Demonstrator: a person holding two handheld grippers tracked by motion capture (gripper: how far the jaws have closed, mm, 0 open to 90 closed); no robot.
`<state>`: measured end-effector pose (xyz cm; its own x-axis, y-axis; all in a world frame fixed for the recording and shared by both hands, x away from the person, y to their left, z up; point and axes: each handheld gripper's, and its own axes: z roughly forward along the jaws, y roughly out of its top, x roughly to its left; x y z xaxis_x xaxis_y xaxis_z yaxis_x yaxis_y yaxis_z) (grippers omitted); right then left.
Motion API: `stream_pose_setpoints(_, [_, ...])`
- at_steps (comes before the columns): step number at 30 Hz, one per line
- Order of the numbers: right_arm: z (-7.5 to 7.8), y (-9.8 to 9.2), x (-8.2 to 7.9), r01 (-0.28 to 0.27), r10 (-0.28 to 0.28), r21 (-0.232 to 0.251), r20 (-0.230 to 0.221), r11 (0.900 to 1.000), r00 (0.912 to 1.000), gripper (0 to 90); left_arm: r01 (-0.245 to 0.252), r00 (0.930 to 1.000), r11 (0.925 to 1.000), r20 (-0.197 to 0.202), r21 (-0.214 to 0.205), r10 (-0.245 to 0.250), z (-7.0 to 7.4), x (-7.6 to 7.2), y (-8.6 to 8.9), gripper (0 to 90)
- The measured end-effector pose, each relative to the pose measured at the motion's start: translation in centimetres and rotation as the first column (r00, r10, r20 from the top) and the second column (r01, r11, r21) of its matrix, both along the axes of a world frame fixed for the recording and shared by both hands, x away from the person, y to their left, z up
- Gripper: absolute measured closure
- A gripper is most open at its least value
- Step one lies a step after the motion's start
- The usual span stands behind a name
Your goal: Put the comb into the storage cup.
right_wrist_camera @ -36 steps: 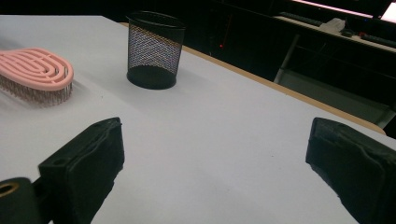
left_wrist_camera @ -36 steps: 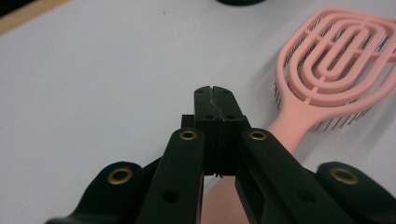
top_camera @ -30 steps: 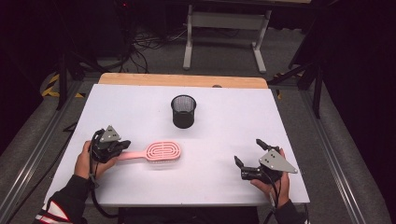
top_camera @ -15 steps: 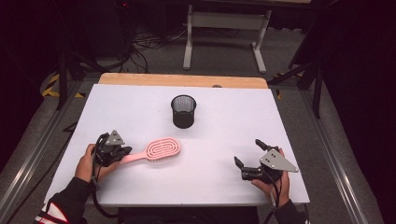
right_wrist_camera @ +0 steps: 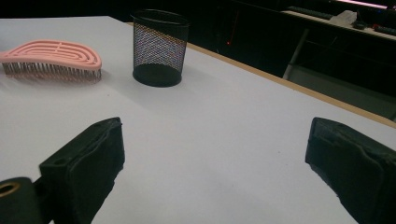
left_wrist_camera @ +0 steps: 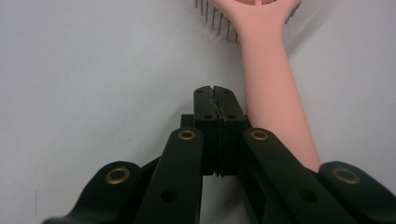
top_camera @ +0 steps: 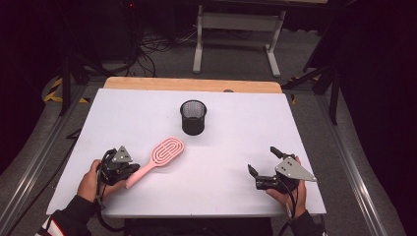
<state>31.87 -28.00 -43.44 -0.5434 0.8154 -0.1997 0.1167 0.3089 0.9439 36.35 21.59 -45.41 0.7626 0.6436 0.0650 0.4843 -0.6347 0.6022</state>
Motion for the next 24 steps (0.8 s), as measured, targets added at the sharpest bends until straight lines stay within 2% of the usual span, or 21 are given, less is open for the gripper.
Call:
stream_pose_setpoints(9, [0.1, -0.2, -0.1, 0.005, -0.005, 0.003, 0.003, 1.0, 1.0, 5.4, -0.012, 0.9999, 0.9999, -0.005, 0.01, 0.012, 0.1, -0.4, -0.3, 88.2])
stream_pose_setpoints(18, [0.1, -0.3, 0.0, 0.008, -0.008, 0.001, 0.001, 1.0, 1.0, 5.5, -0.003, 0.9999, 0.9998, -0.012, 0.021, 0.003, 0.0, -0.9, -0.3, 88.5])
stream_pose_setpoints(22, [0.1, -0.3, 0.0, 0.008, -0.008, 0.001, 0.001, 1.0, 1.0, 5.5, -0.012, 0.9999, 0.999, 0.001, 0.043, 0.012, 0.1, -1.1, -0.3, 87.6])
stream_pose_setpoints(24, [0.1, -0.2, -0.1, 0.005, -0.005, 0.007, 0.003, 1.0, 1.0, 5.5, -0.013, 0.9999, 0.9992, 0.0, 0.037, 0.013, 0.0, -1.4, -0.2, 87.7])
